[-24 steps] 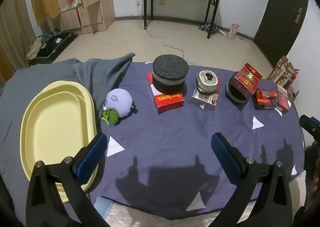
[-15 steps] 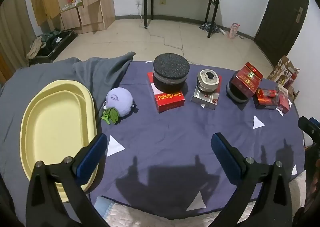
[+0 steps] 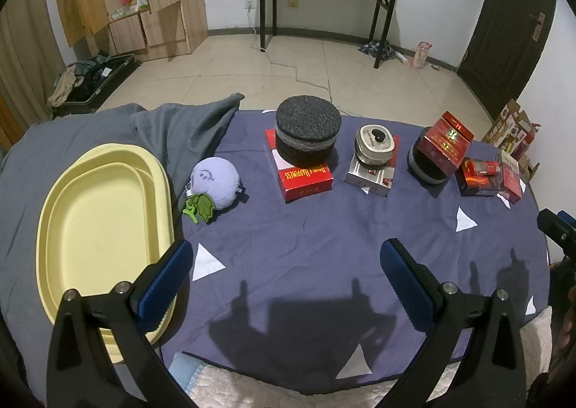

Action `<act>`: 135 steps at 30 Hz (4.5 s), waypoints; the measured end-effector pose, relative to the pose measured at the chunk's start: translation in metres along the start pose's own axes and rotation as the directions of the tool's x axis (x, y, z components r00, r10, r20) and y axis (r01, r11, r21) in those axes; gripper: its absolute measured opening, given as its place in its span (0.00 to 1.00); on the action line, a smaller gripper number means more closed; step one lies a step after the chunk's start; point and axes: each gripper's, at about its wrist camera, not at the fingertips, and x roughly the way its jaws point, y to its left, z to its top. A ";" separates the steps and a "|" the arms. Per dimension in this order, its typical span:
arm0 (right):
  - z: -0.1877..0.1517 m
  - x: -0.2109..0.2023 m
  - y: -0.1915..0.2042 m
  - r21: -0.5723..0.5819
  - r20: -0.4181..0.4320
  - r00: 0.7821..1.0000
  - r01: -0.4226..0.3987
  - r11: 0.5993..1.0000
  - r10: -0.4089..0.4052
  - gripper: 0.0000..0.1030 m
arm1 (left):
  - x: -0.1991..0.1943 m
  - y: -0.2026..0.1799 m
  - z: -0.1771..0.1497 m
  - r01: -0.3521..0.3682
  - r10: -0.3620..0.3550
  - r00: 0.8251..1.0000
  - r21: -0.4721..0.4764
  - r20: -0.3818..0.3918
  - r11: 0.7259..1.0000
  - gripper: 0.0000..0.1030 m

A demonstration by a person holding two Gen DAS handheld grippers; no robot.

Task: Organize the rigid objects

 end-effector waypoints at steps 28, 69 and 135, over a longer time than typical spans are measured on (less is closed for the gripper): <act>0.000 0.000 0.001 -0.007 -0.004 1.000 -0.002 1.000 0.002 1.00 | -0.003 -0.001 -0.002 -0.009 0.009 1.000 0.005 0.005 1.000 1.00; -0.001 0.002 0.003 -0.013 -0.008 1.000 -0.006 1.000 0.006 1.00 | -0.002 -0.001 -0.003 -0.014 0.014 1.000 0.006 0.003 1.000 1.00; -0.004 0.011 0.011 -0.036 -0.039 0.999 -0.012 0.999 0.011 1.00 | 0.002 -0.004 -0.005 -0.020 0.021 1.000 0.036 -0.023 0.999 1.00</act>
